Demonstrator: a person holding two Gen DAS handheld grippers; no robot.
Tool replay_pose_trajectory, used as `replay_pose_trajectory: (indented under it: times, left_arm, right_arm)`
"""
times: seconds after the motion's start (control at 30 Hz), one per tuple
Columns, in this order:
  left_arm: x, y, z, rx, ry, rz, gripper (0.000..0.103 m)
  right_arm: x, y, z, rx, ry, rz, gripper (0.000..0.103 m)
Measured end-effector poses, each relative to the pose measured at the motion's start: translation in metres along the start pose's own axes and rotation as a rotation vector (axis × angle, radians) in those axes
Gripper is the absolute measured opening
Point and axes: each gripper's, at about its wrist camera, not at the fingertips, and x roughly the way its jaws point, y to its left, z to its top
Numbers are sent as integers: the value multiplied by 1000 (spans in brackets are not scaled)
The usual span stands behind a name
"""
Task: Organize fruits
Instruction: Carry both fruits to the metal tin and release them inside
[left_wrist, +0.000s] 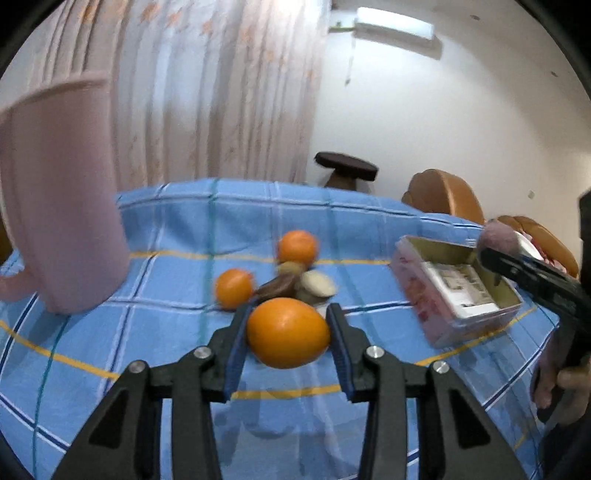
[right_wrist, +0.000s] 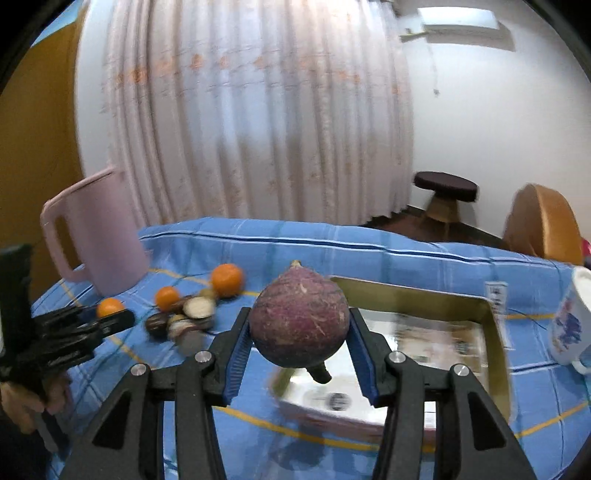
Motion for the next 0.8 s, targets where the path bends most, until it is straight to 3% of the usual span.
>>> replay_pose_trajectory:
  times: [0.17,0.3,0.43,0.53,0.8]
  left_arm:
    - [7,-56,13,52,-40,-84,43]
    - [30,-116,19,144,-17,-123,43]
    - [55,-153,21,158,34,-149,43]
    - [72,-170,20,163,66,-144,43]
    - [97,-183,9,171,138,-119,43]
  right_arm:
    - [-3,-50,-8,71,38,-81,52]
    - [-2,-82,-18,120,85,-106,52]
    - [1,-98,-25,156,111,-88,52]
    - [4,-107,-28,189,131,-57,52]
    - [17,-108,-33,180,185,-84,52]
